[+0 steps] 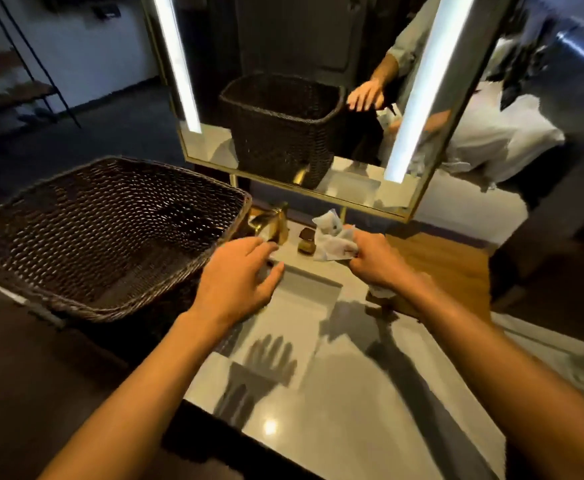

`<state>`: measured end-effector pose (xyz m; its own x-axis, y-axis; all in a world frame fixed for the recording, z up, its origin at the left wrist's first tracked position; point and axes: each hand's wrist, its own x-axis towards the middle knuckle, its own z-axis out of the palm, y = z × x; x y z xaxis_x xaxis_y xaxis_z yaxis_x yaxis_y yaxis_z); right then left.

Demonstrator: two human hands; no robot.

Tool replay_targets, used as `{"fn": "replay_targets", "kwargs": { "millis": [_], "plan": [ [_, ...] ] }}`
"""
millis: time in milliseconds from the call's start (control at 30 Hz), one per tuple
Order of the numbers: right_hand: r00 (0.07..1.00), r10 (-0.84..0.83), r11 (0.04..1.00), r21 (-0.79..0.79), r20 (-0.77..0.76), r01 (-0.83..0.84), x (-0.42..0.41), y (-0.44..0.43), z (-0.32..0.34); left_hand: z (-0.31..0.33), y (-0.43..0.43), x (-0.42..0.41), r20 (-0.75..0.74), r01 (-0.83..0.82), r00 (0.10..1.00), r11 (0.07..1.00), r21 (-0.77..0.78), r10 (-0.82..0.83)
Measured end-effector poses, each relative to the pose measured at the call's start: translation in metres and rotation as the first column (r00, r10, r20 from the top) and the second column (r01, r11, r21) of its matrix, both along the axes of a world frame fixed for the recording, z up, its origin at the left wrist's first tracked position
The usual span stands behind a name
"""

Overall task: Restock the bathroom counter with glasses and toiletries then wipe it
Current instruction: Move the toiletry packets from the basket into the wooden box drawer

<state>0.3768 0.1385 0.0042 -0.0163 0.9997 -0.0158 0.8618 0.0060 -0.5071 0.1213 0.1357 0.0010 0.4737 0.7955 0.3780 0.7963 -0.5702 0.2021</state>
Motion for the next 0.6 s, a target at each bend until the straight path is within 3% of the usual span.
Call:
{"fn": "replay_targets", "kwargs": {
  "millis": [100,333,500,600],
  "plan": [
    [0.999,-0.043,0.999,-0.027,-0.028,0.043,0.063,-0.011,-0.020,-0.028,0.002,0.064,-0.079,0.056,0.994,0.985,-0.161,-0.069],
    [0.969,-0.186,0.970,-0.123,0.165,0.207,0.178,-0.015,-0.074,-0.099,-0.008,0.202,-0.048,0.087,0.991,0.862,-0.500,-0.129],
    [0.920,-0.155,0.962,-0.156,0.360,0.223,0.217,0.005,-0.114,-0.141,-0.007,0.268,0.047,0.050,0.999,0.652,-0.756,-0.023],
    [0.921,-0.175,0.960,-0.149,0.349,0.239,0.233,0.012,-0.128,-0.158,-0.004,0.290,0.096,0.036,0.992,0.554,-0.832,0.079]
  ]
}}
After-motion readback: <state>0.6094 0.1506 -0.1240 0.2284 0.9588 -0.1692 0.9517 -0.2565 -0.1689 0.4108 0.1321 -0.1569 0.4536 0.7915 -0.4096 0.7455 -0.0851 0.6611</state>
